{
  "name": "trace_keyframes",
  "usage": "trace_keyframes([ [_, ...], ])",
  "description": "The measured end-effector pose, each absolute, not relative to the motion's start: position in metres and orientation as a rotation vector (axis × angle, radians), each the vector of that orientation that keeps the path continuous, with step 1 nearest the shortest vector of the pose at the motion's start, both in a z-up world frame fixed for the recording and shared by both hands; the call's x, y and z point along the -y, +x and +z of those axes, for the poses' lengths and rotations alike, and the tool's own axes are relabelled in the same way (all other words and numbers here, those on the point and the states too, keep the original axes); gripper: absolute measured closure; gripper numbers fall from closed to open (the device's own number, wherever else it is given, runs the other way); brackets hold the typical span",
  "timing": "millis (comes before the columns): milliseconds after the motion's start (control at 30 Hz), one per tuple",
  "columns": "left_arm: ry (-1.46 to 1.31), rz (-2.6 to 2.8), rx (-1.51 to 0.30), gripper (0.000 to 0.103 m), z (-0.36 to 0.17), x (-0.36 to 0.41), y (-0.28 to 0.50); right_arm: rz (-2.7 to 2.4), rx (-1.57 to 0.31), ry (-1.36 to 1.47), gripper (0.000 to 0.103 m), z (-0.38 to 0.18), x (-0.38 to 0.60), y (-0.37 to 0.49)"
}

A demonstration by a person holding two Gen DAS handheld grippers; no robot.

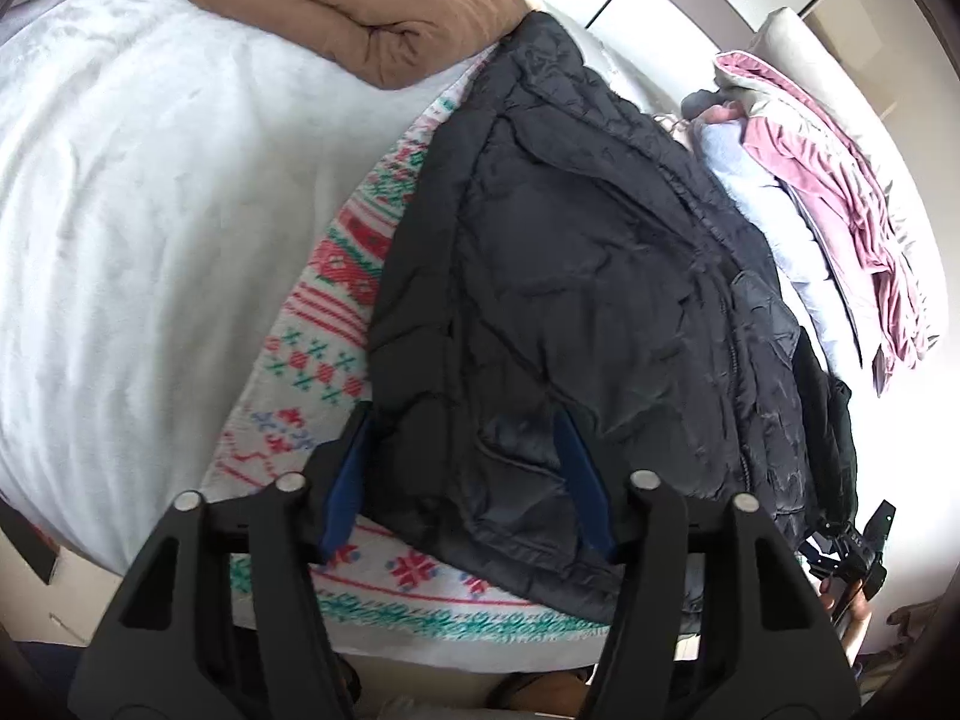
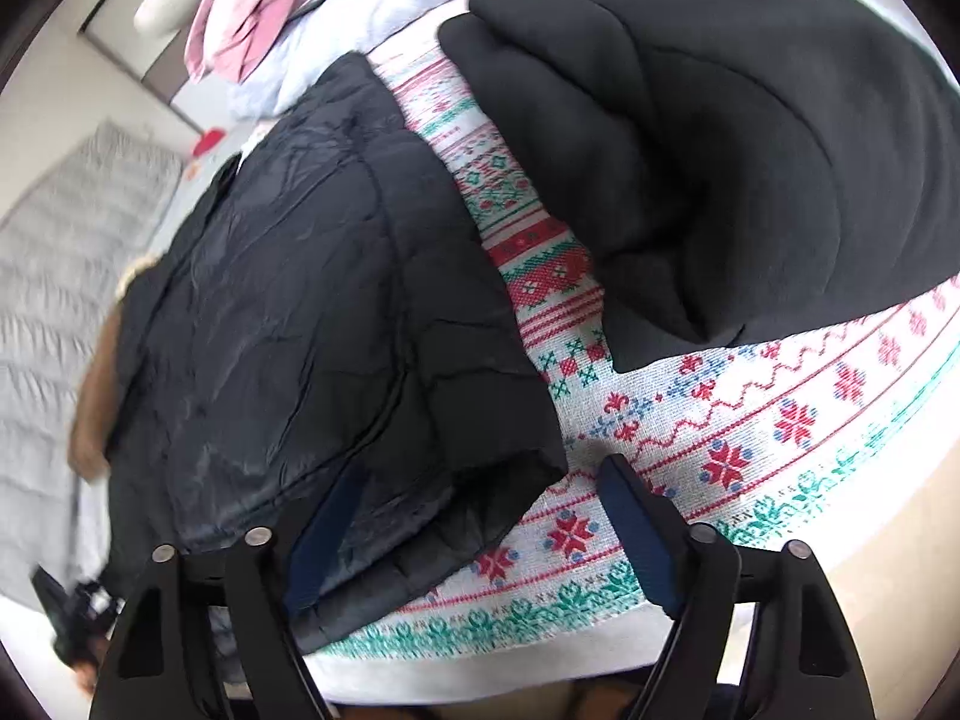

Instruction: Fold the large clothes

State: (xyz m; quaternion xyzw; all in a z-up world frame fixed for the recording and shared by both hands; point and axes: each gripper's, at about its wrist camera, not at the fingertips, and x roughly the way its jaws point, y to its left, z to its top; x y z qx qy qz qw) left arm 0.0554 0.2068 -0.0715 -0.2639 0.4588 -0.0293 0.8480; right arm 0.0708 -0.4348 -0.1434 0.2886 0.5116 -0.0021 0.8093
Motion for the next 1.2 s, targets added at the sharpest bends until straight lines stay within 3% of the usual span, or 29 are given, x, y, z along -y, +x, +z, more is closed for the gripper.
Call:
trace_keyframes([
  [33,-0.553,-0.071,-0.966,0.058,-0.072,-0.205,0.056,0.001,-1.074,0.623,0.032,-0.143,0.434,0.070],
  [100,-0.540,-0.068,-0.976,0.068,-0.075,-0.202,0.057,0.029,-1.067,0.650,0.060,-0.145,0.433,0.071],
  [167,-0.551,-0.067,-0.978,0.069,-0.078,-0.202,0.058,0.060,-1.081,0.695,0.072,-0.151,0.432,0.071],
  [267,-0.603,-0.074,-0.981,0.066,-0.080,-0.207,0.057,0.073,-1.070,0.736,0.073,-0.153,0.435,0.071],
  [333,-0.670,-0.103,-0.984,0.055,-0.085,-0.211,0.057,0.109,-1.067,0.789,0.071,-0.155,0.438,0.070],
  [467,-0.669,-0.106,-0.970,0.056,-0.084,-0.206,0.057,0.124,-1.053,0.816,0.074,-0.159,0.437,0.070],
  [500,-0.655,-0.096,-0.966,0.073,-0.084,-0.205,0.057,0.124,-1.044,0.808,0.085,-0.158,0.437,0.069],
  [533,-0.636,-0.089,-0.965,0.082,-0.083,-0.202,0.056,0.130,-1.028,0.808,0.090,-0.156,0.438,0.069],
  [600,-0.642,-0.092,-0.948,0.088,-0.080,-0.200,0.055,0.138,-1.009,0.829,0.093,-0.153,0.441,0.068],
  [700,-0.677,-0.111,-0.900,0.089,-0.071,-0.203,0.048,0.151,-0.972,0.856,0.093,-0.147,0.448,0.062],
  [800,-0.714,-0.115,-0.918,0.083,-0.075,-0.206,0.050,0.163,-0.976,0.853,0.089,-0.147,0.449,0.061],
  [900,-0.788,-0.110,-0.966,0.066,-0.087,-0.213,0.054,0.148,-0.993,0.909,0.083,-0.156,0.453,0.063],
  [967,-0.830,-0.132,-0.954,0.065,-0.089,-0.215,0.054,0.145,-0.992,0.935,0.082,-0.161,0.454,0.067],
  [1000,-0.818,-0.136,-0.950,0.068,-0.087,-0.214,0.053,0.147,-0.987,0.930,0.088,-0.160,0.454,0.067],
  [1033,-0.782,-0.132,-0.944,0.089,-0.085,-0.211,0.053,0.147,-0.977,0.904,0.091,-0.156,0.452,0.066],
  [1200,-0.682,-0.116,-0.886,0.093,-0.066,-0.201,0.045,0.177,-0.865,0.821,0.098,-0.117,0.446,0.054],
])
